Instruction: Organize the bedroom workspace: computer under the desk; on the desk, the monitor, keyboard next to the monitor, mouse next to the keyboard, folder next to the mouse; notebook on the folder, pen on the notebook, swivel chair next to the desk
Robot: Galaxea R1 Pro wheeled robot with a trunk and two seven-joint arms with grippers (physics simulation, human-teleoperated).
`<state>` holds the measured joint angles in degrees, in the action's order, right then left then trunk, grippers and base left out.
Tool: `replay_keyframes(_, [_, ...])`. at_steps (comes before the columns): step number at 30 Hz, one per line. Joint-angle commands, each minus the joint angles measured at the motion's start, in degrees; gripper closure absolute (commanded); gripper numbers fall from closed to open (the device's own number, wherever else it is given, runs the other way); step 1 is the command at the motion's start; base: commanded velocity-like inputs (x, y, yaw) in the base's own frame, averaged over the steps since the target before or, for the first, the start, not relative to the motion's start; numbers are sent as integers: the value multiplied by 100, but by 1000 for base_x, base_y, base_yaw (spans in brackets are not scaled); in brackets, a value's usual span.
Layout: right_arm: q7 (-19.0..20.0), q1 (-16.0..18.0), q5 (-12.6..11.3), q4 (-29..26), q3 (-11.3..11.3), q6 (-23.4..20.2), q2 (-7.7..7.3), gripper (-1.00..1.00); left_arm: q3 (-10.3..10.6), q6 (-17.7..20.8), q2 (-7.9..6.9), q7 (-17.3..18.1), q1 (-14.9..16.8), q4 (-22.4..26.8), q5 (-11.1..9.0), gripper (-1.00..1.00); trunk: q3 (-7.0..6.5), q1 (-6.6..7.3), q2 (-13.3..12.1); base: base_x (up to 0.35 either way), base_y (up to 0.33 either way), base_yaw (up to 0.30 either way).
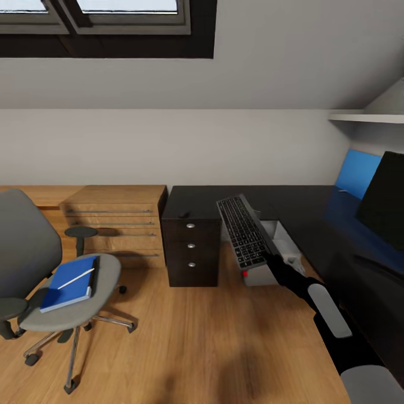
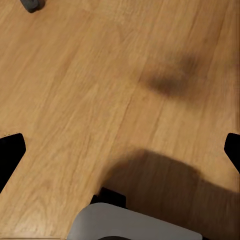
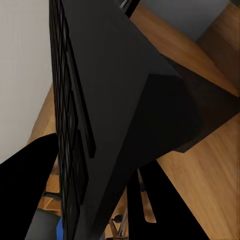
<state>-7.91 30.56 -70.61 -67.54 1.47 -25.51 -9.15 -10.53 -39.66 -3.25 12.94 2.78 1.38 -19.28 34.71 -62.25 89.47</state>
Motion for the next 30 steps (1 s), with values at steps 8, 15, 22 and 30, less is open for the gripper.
replay_keyframes(8, [-55, -70, -70, -178, 11, -7, -32, 100, -45, -4, -1, 60, 4, -6, -23, -100, 6, 1, 3, -161, -208, 0])
replay_keyframes(15, [-61, -76, -72, -134, 11, -7, -34, 100, -45, -2, -1, 60, 4, -6, -23, -100, 6, 1, 3, -224, -200, 0])
replay_keyframes(22, [-61, -76, -74, -86, 11, -7, -34, 100, -42, -4, -1, 60, 4, -6, -23, -100, 6, 1, 3, -243, -125, 0])
replay_keyframes(30, [-61, -100, -72, -87, 11, -7, -46, 100, -37, -5, -1, 60, 4, -6, -23, -100, 6, 1, 3, -243, -127, 0])
